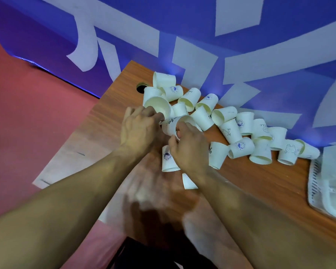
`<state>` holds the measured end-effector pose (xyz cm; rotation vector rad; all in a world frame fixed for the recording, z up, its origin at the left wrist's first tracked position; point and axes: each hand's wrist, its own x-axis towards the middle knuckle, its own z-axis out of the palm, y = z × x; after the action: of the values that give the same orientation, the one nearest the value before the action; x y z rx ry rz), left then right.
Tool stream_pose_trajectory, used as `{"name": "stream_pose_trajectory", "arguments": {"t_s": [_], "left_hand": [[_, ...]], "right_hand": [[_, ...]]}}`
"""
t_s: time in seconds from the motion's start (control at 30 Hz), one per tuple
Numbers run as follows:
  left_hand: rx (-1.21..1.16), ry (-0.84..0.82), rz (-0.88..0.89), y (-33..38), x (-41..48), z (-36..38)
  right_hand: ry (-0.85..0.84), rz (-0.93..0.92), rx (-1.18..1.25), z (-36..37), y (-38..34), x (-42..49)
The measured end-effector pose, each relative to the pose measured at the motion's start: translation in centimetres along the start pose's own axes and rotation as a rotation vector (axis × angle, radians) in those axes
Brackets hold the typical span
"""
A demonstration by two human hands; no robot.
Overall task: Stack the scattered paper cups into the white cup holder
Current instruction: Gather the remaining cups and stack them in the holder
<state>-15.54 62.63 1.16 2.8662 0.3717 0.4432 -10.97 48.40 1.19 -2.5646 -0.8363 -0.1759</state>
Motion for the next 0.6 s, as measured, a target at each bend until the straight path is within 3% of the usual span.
{"name": "stream_pose_trajectory", "arguments": {"t_s": [0.23, 0.6], "left_hand": [[0.062, 0.034, 0.199, 9.4, -1.0, 0.2], [-0.038, -0.024, 0.409, 35.4, -4.0, 2.1]], "right_hand": [[0.072, -0.101, -0.154, -6.3, 6.2, -4.7], [0.175, 0.062, -0.192, -20.6, 24.9, -16.7]]}}
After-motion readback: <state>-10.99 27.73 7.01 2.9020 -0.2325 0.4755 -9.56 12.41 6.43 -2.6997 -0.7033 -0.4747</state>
